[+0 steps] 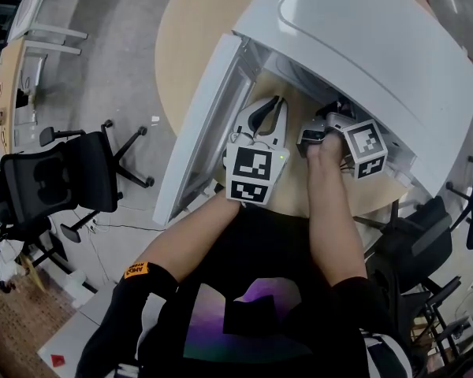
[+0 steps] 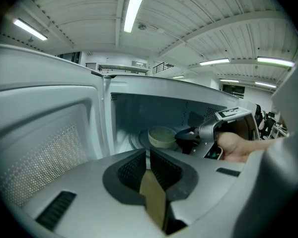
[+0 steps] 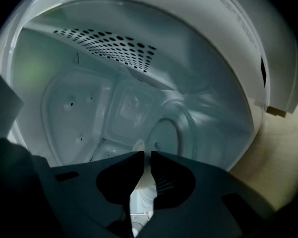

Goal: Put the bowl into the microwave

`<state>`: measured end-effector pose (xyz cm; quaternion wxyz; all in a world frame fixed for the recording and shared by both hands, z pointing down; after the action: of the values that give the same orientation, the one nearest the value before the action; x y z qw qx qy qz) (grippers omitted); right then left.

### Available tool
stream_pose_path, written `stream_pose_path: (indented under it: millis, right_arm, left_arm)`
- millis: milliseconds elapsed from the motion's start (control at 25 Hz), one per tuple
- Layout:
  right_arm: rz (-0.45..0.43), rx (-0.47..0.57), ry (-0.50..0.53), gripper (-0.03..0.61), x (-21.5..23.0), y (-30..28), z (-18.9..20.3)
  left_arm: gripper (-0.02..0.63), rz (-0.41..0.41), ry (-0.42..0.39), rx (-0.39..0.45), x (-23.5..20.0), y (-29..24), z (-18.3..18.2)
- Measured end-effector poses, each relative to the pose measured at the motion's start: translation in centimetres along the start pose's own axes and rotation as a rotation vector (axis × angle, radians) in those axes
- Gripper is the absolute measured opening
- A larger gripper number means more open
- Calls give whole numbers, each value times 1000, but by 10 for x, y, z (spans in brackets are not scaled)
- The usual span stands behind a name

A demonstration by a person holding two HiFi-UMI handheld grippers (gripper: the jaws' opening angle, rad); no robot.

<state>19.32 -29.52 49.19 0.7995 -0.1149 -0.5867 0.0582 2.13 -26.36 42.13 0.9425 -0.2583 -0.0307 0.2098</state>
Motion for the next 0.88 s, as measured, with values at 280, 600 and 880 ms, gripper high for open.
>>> stream_pose_path:
  millis: [280,600,880]
  right_arm:
    - [-12,4,14,46,-2,-1,-2]
    - [-11,-17,40,46,-3,7,3]
    - [-16,-22,38,58,-1,13,3]
  left_arm:
    - [58,0,9,8,0,3,-2]
    - [58,4,28,25,2,10,-3]
    - [58,3,38,40,4,16,-2]
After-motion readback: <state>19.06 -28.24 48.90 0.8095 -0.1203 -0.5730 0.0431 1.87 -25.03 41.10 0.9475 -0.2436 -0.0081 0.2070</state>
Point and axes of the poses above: the fingertips, and each gripper's own axes: y backward along the fingers, x to its right, z out of its underside, the point moved 5 cm from there along y, backward along the fingers, and after that the axes turned 6 degrees about -z, right-handed, at the moved point
